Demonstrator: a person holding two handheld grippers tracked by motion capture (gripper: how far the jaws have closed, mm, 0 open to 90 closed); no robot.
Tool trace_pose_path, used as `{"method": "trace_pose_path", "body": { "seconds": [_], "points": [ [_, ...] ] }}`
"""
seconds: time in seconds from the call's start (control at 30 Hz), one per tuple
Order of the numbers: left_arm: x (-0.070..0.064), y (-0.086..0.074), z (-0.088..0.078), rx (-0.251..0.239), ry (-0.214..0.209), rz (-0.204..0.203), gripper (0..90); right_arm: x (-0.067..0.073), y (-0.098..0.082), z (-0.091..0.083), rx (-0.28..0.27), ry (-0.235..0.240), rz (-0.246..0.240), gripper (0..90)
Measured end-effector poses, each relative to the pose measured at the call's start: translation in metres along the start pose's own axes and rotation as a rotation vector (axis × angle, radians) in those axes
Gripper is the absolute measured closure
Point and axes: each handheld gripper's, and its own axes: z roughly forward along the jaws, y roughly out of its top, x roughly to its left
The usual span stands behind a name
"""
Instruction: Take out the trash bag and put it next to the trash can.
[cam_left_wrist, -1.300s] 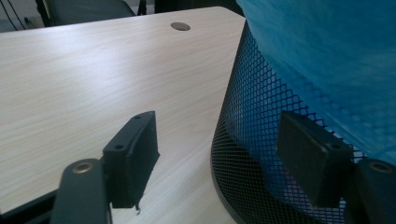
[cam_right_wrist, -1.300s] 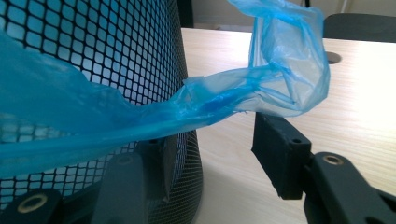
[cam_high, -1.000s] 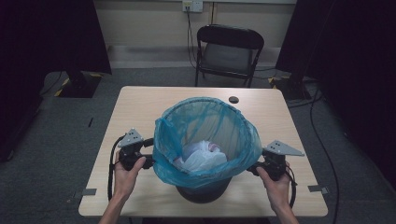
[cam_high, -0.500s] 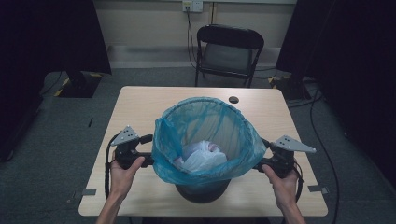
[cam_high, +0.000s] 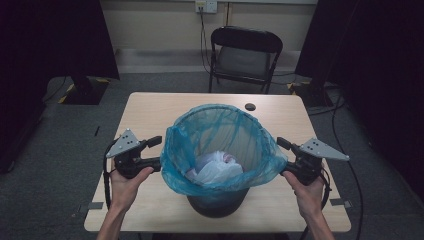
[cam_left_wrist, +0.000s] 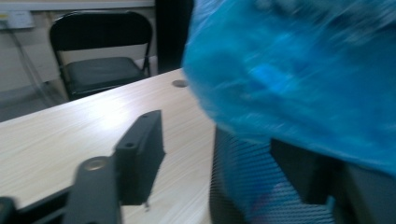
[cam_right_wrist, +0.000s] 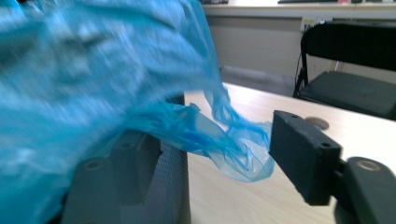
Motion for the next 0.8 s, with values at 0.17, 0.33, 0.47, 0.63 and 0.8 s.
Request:
{"method": "trace_pose_path", "body": {
  "seconds": [0.17, 0.33, 0.47, 0.63, 0.8],
  "points": [
    [-0.004, 0.006, 0.000, -0.022, -0.031, 0.009, 64.2, 0.002, 0.006, 0.001, -0.017, 0.027, 0.007, 54.4],
    [-0.003, 0.012, -0.008, -0.072, -0.050, 0.000, 84.5, 0.001, 0.014, -0.003, -0.052, 0.039, 0.023, 72.6],
    [-0.004, 0.021, -0.016, -0.113, -0.059, -0.004, 90.0, 0.002, 0.023, -0.006, -0.073, 0.055, 0.019, 81.3],
    [-0.004, 0.035, -0.023, -0.154, -0.081, -0.016, 90.0, 0.001, 0.038, -0.011, -0.112, 0.081, 0.023, 85.9],
    [-0.009, 0.049, -0.026, -0.181, -0.102, 0.003, 90.0, 0.004, 0.053, -0.009, -0.127, 0.128, 0.010, 87.2]
  ]
}}
